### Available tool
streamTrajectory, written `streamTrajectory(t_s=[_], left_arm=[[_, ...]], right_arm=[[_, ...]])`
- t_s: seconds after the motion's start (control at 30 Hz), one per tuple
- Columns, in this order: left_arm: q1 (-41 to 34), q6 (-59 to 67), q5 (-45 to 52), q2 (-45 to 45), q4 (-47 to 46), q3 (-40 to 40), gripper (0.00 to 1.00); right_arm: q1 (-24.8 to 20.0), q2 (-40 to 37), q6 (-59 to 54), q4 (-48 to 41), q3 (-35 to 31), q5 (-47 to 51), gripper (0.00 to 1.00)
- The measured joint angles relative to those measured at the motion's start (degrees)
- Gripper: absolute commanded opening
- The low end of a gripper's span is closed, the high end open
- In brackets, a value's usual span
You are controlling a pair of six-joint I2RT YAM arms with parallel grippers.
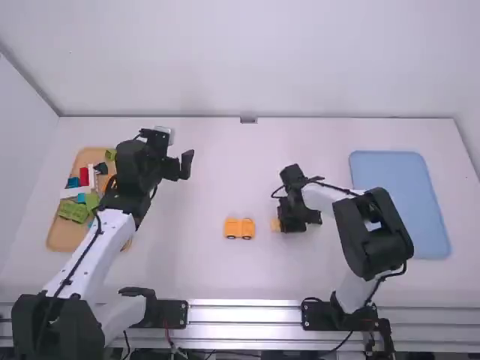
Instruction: Assemble lego blocks to make yellow taxi
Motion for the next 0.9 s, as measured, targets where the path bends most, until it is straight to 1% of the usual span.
streamTrajectory(t_s=[0.07,0.1,0.13,0.23,0.4,0.47,0.5,0.53,0.57,0.6,0.63,0.7,0.9], left_arm=[[0.0,0.0,0.0,0.0,0.0,0.0,0.99],[0.0,0.0,0.0,0.0,0.0,0.0,0.99],[0.0,0.0,0.0,0.0,0.0,0.0,0.99],[0.0,0.0,0.0,0.0,0.0,0.0,0.99],[0.0,0.0,0.0,0.0,-0.1,0.0,0.99],[0.0,0.0,0.0,0.0,-0.3,0.0,0.99],[0.0,0.0,0.0,0.0,-0.3,0.0,0.99],[0.0,0.0,0.0,0.0,-0.3,0.0,0.99],[0.0,0.0,0.0,0.0,-0.3,0.0,0.99],[0.0,0.0,0.0,0.0,-0.3,0.0,0.99],[0.0,0.0,0.0,0.0,-0.3,0.0,0.99],[0.0,0.0,0.0,0.0,-0.3,0.0,0.99],[0.0,0.0,0.0,0.0,-0.3,0.0,0.99]], right_arm=[[0.0,0.0,0.0,-2.1,0.4,0.5,0.00],[0.2,0.0,0.1,-2.8,0.7,0.8,0.02],[0.3,0.0,0.4,-3.1,0.9,1.1,0.08],[1.2,0.0,1.8,-3.1,1.3,1.4,0.13],[3.2,0.0,5.3,-3.1,1.3,3.2,0.15],[3.9,0.0,6.4,-3.1,1.3,4.0,0.22],[3.9,0.0,6.5,-3.1,1.3,4.2,0.24],[4.2,0.0,6.9,-3.1,1.3,4.5,0.38],[4.3,0.0,7.3,-3.1,1.3,4.7,0.48],[4.3,0.0,7.5,-3.1,1.3,4.8,0.87],[4.3,0.0,7.6,-3.1,1.3,5.0,0.92],[4.1,0.0,7.5,-3.1,1.3,4.9,0.95],[3.5,0.0,7.4,-3.3,1.3,4.8,0.98]])
